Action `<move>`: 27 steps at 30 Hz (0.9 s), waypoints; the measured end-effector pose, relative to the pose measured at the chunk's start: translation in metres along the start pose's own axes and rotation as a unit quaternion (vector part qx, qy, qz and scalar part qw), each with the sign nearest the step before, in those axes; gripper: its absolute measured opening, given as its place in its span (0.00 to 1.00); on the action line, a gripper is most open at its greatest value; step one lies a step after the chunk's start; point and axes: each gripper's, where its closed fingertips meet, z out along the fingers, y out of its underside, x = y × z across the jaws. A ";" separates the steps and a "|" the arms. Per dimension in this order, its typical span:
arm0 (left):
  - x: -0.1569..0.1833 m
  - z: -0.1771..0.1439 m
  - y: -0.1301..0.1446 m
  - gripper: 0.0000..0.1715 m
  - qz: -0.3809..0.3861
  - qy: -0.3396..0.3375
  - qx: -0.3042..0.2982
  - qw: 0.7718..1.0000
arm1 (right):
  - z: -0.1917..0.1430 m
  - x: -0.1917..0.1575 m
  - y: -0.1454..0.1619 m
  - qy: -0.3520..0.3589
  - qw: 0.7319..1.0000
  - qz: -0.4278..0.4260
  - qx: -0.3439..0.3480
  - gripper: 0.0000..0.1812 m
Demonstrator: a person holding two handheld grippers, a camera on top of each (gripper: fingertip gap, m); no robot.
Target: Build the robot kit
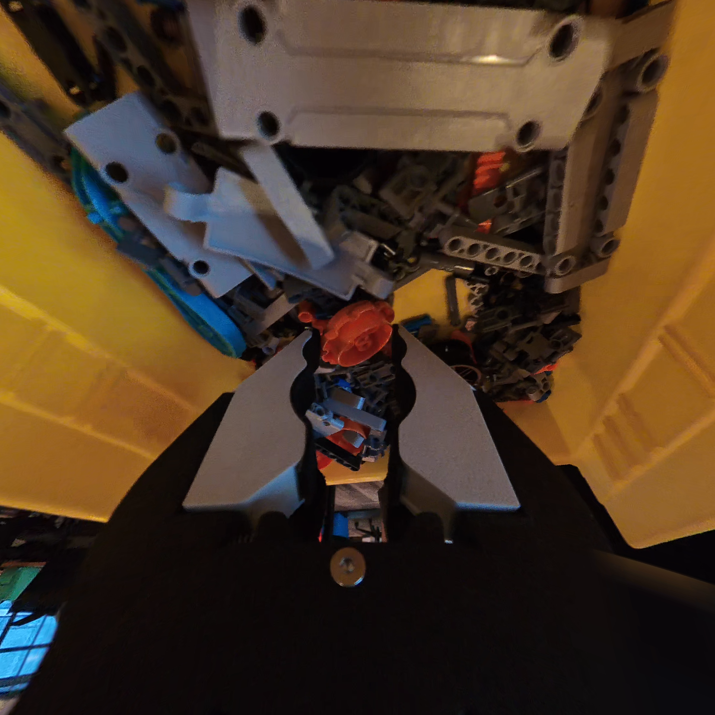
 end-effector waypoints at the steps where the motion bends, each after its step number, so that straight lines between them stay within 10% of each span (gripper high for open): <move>1: -0.004 -0.001 0.001 0.20 -0.006 0.002 0.002 1.000 | 0.000 0.000 0.000 0.000 1.000 0.000 0.000 0.00; 7: -0.026 -0.011 -0.005 0.21 -0.070 0.001 0.046 0.997 | 0.000 0.000 0.000 0.000 1.000 0.001 0.000 0.00; 17: 0.031 -0.023 -0.029 0.66 0.018 0.012 0.091 0.996 | 0.000 0.000 0.000 -0.001 1.000 0.002 0.001 0.00; 27: 0.023 0.005 -0.016 0.68 0.002 -0.066 -0.007 0.998 | 0.000 0.000 0.000 -0.001 1.000 0.003 0.001 0.00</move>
